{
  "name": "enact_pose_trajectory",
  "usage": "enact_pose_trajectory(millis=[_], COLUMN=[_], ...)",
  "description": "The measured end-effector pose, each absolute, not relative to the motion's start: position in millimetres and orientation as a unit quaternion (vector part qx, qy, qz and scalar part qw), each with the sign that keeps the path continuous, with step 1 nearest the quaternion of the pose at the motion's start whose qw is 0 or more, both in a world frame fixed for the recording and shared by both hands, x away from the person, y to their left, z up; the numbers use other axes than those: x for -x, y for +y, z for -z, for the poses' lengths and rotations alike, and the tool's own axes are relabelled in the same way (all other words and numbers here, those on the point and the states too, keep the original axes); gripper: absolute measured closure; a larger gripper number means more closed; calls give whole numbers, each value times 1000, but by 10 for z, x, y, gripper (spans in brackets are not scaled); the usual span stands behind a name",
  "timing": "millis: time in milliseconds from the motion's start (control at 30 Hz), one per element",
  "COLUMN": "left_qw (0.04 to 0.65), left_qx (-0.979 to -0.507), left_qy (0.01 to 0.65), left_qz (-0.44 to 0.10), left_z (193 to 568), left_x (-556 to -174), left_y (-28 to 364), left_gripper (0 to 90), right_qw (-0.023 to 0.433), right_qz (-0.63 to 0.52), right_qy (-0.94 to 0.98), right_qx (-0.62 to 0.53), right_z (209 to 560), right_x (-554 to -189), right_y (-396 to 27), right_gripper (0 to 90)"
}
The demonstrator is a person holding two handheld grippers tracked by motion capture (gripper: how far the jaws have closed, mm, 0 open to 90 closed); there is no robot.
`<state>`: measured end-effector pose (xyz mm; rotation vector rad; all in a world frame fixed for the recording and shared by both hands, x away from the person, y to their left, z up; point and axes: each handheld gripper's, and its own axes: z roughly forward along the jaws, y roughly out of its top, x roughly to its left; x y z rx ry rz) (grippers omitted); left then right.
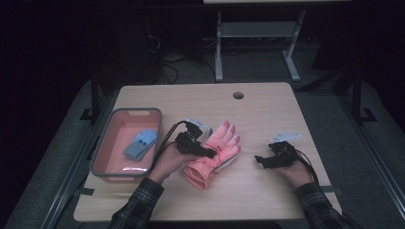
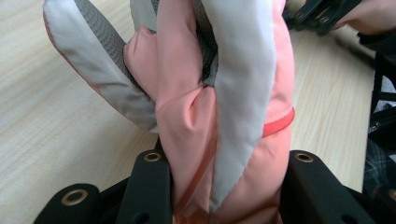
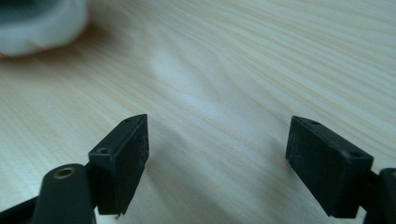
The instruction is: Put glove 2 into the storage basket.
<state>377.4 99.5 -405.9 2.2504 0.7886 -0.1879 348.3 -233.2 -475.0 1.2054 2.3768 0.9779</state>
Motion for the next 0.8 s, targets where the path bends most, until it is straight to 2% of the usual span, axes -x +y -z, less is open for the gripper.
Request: enact_pose_trajectory(millis=[300, 800], left_qw=[376, 390], left_qx=[-871, -857], left_qy=[312, 338], left_qz=[56, 18], left_z=[3825, 3407], left_x=[-3757, -3787], left_y=[1169, 1616], left_gripper=[646, 642], right_qw=[162, 161], right_qz=[-356, -356], right_qy=[817, 816], right_qx=[-424, -425], right_z=[4821, 4824], right_x=[-3489, -3493], right_y=[-2316, -2308], right_gripper=[126, 108])
